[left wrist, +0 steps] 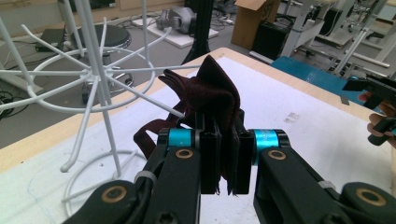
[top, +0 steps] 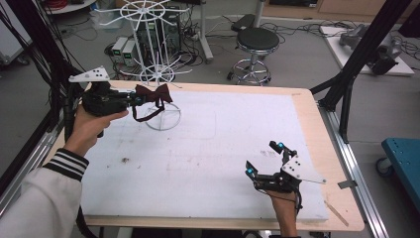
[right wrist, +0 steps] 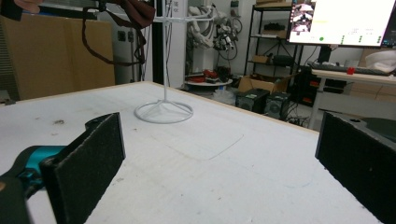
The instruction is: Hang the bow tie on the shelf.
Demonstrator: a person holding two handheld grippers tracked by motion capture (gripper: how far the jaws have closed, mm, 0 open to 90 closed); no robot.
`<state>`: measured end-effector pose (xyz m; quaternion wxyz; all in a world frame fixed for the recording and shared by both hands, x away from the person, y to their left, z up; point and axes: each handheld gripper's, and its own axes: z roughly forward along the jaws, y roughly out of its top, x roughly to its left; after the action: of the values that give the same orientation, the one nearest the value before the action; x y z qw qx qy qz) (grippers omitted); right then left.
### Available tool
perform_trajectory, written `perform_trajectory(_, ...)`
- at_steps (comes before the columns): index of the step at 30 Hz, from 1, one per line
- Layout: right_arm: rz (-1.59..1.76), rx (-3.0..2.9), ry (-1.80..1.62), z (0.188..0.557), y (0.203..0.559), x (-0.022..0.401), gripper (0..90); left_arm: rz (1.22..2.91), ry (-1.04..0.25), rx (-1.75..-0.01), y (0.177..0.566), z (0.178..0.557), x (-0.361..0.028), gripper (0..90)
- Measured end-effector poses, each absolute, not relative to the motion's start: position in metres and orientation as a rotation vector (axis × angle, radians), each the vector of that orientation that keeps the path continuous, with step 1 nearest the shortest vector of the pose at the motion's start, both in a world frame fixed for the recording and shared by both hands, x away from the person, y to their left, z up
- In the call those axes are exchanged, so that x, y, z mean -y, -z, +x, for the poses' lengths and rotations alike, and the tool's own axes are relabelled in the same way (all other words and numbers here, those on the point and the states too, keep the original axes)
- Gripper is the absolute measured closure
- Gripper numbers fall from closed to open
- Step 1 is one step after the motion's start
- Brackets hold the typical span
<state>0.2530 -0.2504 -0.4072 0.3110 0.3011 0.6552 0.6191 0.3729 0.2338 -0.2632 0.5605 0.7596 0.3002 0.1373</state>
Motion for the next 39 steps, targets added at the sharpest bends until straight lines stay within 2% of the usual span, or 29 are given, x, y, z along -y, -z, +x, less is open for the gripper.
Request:
perform_trajectory(23, 0.823, -1.732, -1.610, 0.257, 0.419, 0.255, 0.6, 1.812, -0.389, -0.746, 0.263, 0.394, -0.233, 85.0)
perform_trajectory(39, 0.842, -1.746, -1.604, 0.259, 0.428, 0.253, 0.6, 1.832, -0.356, -0.743, 0.264, 0.395, -0.233, 85.3)
